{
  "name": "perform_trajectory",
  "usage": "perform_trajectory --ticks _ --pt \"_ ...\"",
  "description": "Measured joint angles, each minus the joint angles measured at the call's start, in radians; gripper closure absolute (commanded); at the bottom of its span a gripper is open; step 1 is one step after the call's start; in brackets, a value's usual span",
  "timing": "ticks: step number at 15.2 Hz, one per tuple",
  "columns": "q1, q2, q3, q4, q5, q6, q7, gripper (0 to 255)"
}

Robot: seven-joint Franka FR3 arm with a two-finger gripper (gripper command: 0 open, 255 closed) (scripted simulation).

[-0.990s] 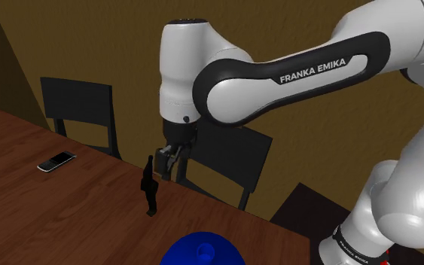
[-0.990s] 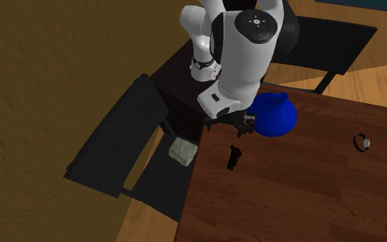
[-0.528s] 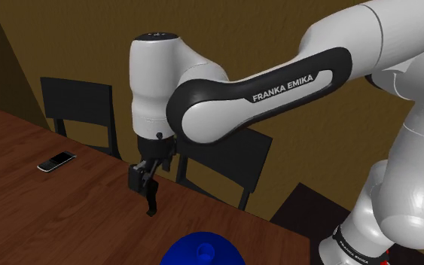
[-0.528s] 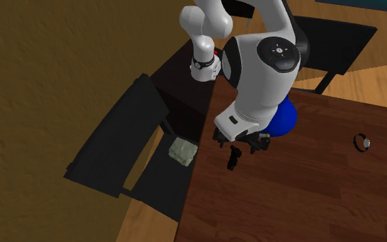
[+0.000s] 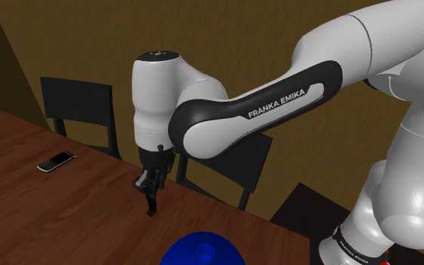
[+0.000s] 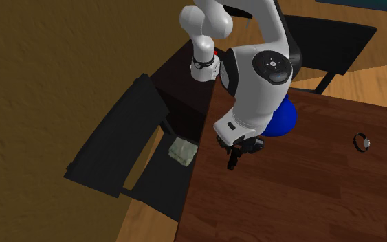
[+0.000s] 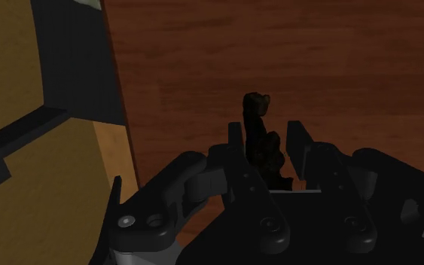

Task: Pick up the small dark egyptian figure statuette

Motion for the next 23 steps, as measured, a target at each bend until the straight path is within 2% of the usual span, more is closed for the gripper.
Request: perform_trajectory --ticks 9,23 --pt "0.000 0.000 0.000 0.004 0.000 -0.004 0.000 255" --pt "-0.002 -0.035 0.005 0.146 0.027 -0.175 -0.021 255"
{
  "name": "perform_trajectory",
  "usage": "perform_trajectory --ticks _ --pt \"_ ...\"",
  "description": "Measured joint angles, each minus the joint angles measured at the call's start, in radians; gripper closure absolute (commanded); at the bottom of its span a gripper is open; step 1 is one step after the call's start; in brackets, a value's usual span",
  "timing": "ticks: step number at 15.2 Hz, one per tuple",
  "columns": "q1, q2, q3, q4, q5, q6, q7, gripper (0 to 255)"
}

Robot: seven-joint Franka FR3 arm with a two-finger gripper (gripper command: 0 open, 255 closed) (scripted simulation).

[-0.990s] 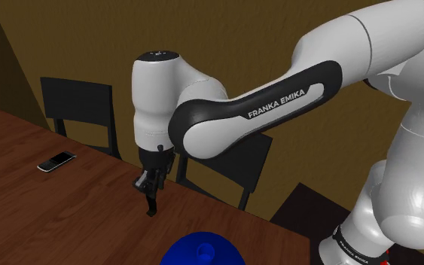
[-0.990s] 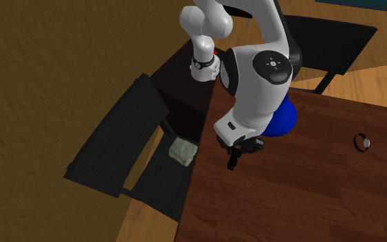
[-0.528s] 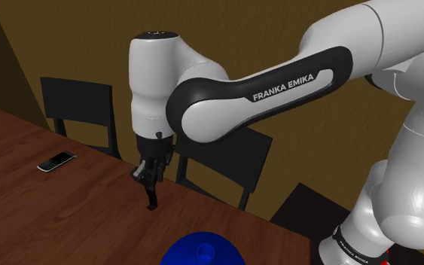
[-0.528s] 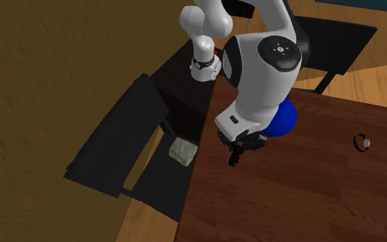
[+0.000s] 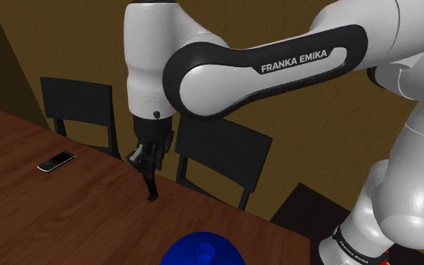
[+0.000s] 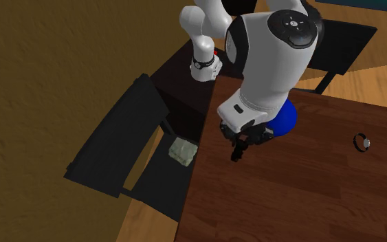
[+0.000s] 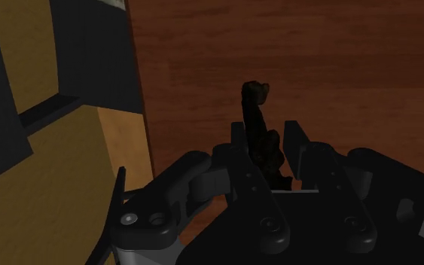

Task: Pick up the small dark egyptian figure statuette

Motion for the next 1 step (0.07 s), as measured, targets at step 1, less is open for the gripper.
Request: perform_trajectory --ticks 1 --pt "0.000 -0.001 0.000 0.008 0.001 -0.009 -0.001 255"
